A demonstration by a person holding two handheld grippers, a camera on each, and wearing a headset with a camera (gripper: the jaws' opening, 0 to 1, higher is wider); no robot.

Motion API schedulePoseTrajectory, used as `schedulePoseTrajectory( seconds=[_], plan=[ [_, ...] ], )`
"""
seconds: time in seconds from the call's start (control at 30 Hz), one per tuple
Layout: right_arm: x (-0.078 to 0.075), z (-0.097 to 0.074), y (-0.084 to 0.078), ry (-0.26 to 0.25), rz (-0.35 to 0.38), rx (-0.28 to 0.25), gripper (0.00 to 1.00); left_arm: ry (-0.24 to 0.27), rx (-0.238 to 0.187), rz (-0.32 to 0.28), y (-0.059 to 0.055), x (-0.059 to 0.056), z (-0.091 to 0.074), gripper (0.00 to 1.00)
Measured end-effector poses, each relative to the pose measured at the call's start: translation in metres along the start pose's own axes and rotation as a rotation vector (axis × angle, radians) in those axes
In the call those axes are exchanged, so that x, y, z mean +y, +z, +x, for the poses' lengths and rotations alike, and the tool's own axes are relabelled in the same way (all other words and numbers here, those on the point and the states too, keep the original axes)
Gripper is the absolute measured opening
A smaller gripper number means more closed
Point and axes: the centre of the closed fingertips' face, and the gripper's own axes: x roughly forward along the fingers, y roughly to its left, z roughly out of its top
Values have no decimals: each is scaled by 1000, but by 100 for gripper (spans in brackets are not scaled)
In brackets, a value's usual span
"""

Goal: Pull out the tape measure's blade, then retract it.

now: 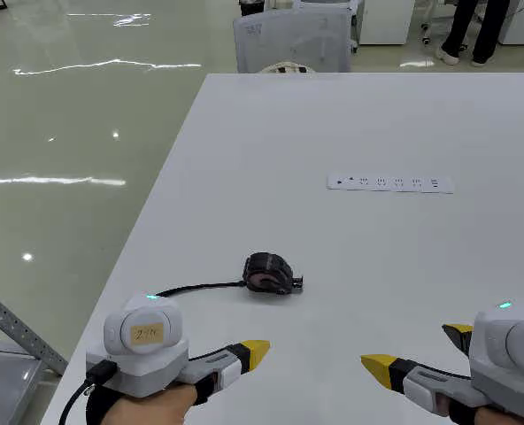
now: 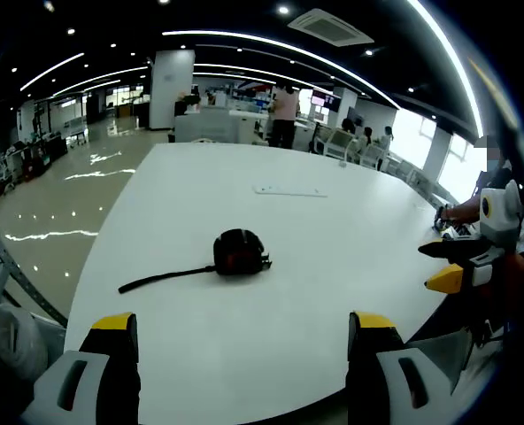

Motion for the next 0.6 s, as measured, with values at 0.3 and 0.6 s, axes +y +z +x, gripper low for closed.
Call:
schedulePoseTrajectory(
  seconds=[0.3,0.6],
  plan=[
    [-2,1,-3,0,8,4,75,5,6,2,-1,2,1,95],
    [-4,3,-5,0,11,7,75,-1,11,6,-1,-1,5,95]
  ],
)
